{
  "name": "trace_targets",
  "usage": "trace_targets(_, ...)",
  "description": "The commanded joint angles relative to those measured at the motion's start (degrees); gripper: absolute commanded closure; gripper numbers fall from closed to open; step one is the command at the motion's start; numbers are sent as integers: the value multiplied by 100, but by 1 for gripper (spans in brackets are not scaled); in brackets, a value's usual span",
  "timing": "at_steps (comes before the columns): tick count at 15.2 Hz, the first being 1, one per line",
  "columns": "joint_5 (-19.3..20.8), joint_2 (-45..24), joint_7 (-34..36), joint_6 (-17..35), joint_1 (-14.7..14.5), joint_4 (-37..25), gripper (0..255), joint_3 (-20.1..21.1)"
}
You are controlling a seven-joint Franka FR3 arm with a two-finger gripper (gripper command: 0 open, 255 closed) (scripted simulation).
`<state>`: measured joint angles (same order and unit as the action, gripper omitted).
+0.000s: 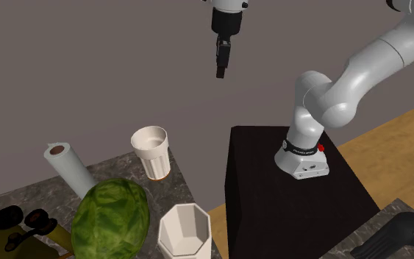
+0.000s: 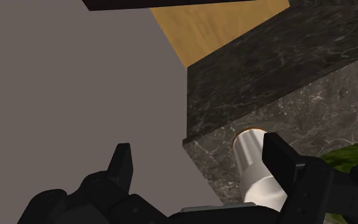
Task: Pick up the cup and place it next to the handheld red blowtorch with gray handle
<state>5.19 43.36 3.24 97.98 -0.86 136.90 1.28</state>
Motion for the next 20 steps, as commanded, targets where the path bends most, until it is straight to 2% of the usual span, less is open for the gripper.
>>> trace_targets(1, 0, 0, 0, 0, 0, 0, 0, 0)
trace_targets(11, -180, -1631, 724, 1493, -223, -196, 0, 640)
trace_targets(20, 96, -3401, 1459, 2480, -321, -1004, 0, 1177)
